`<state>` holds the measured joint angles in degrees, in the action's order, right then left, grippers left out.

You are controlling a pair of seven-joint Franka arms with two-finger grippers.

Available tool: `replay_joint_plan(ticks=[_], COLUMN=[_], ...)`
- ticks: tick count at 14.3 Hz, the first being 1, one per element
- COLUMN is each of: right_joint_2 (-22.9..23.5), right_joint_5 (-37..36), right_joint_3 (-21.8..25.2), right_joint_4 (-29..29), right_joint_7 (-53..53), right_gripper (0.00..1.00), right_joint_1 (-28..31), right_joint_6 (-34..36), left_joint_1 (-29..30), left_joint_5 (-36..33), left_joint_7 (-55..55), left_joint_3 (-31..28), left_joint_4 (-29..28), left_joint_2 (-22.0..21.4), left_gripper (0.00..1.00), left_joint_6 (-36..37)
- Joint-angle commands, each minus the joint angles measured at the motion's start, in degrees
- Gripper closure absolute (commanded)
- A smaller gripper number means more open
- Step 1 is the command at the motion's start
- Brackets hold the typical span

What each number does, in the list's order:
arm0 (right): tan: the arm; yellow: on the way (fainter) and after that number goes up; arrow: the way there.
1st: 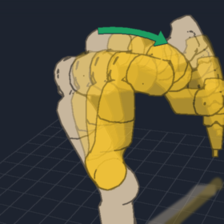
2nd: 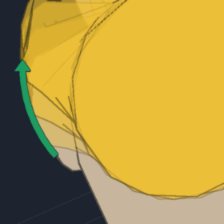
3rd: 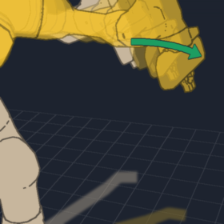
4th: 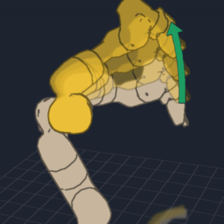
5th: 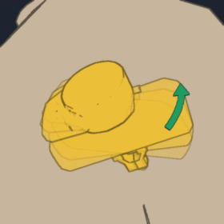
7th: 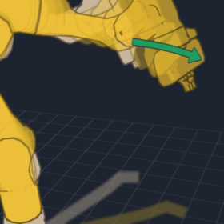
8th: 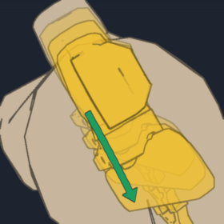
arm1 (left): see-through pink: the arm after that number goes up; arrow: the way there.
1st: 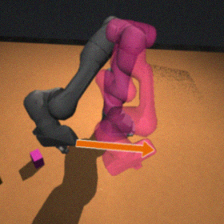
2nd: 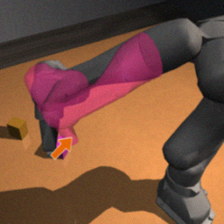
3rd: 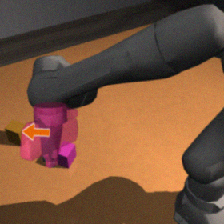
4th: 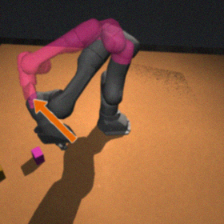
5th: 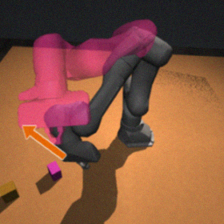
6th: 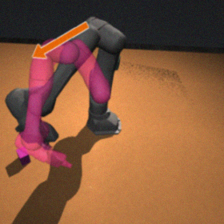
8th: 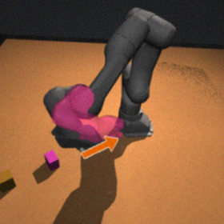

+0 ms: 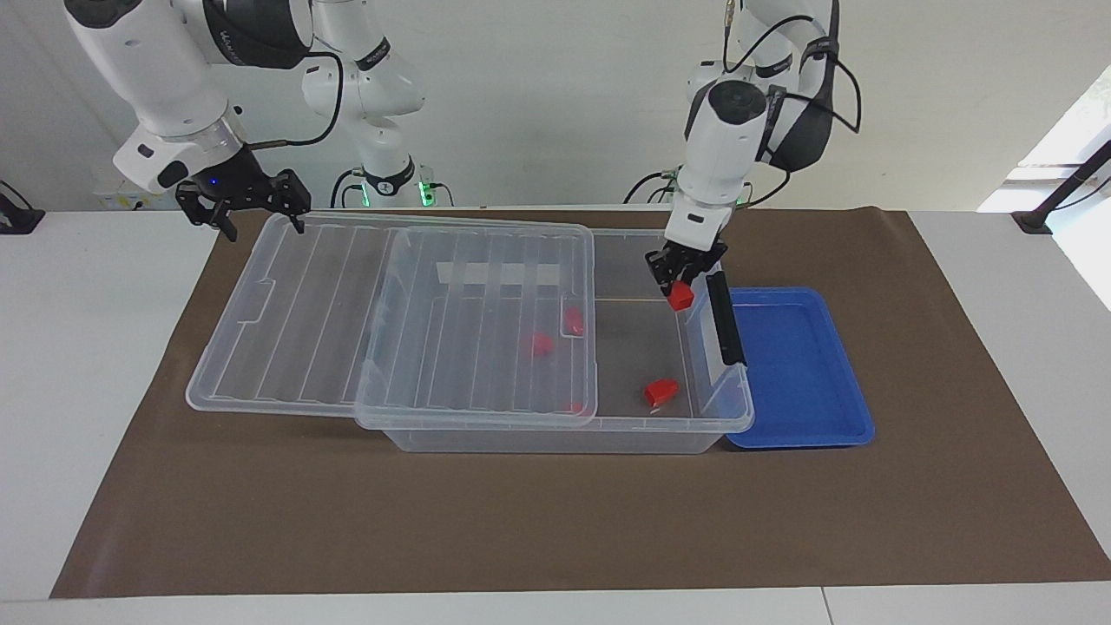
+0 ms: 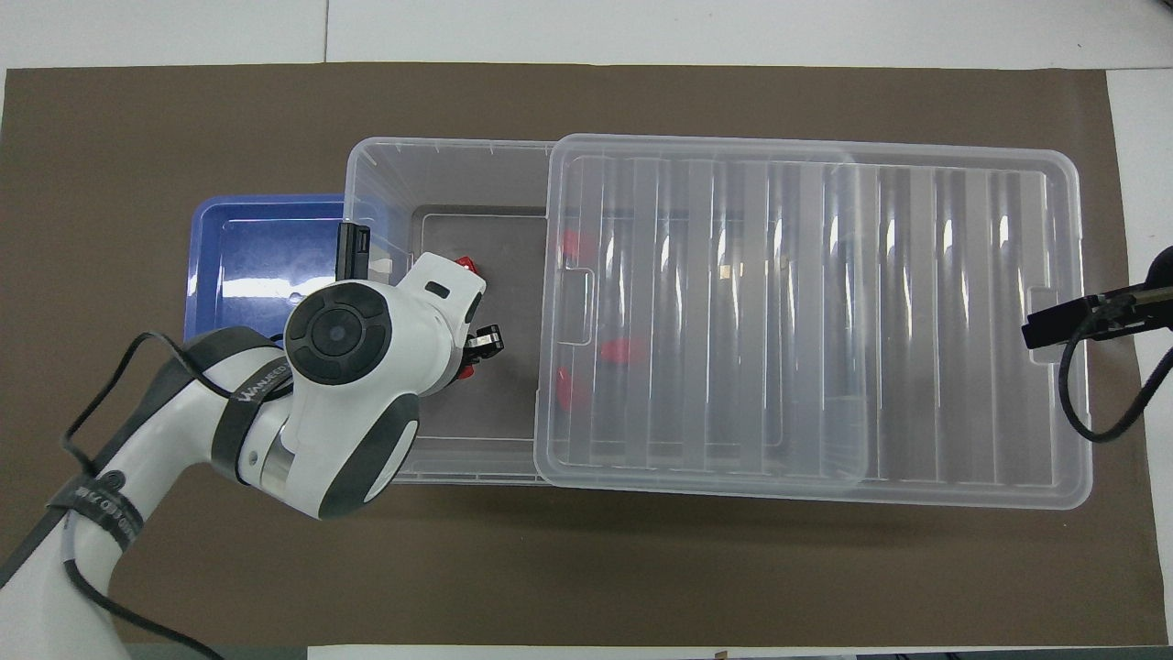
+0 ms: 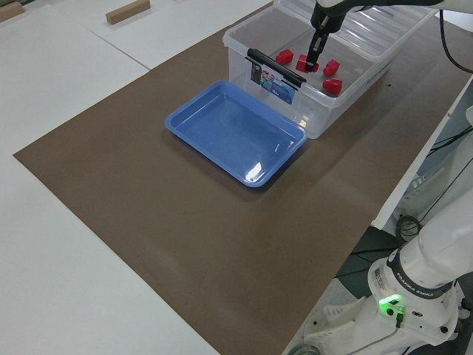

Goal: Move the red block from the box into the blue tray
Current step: 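Carry the red block with the left gripper over the blue tray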

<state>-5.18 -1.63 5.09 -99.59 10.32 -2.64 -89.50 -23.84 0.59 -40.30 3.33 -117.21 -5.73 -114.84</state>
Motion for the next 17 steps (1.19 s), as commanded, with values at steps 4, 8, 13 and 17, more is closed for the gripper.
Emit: replay_joint_plan(ticks=[4,8,13,17], right_joint_2=[0.0,0.0,0.2,0.4], right_joint_5=[0.8,0.8,0.8,0.8], right_joint_3=[-0.5,-0.5,-0.5,-1.7], right_joint_4=[0.3,0.3,0.9,1.8], right_joint_7=[-0.8,-0.9,-0.9,-1.0], right_gripper=[0.0,0.0,0.0,0.0], right_joint_1=[0.5,0.5,0.5,0.5], right_joint_6=[-0.2,-0.2,0.1,0.4], left_joint_1=[8.7,17.6,22.0,23.1], left_joint_5=[-0.7,-0.7,-0.7,-0.7], left_joint_7=[13.2,28.4,37.0,40.7], left_joint_3=[0.2,0.2,0.2,0.2], left_joint_4=[3.3,1.5,-4.9,-7.0], left_joint_2=[-2.4,-2.1,3.0,9.2], left_gripper=[1.0,1.0,1.0,1.0], left_joint_6=[7.2,4.6,-6.9,-16.1])
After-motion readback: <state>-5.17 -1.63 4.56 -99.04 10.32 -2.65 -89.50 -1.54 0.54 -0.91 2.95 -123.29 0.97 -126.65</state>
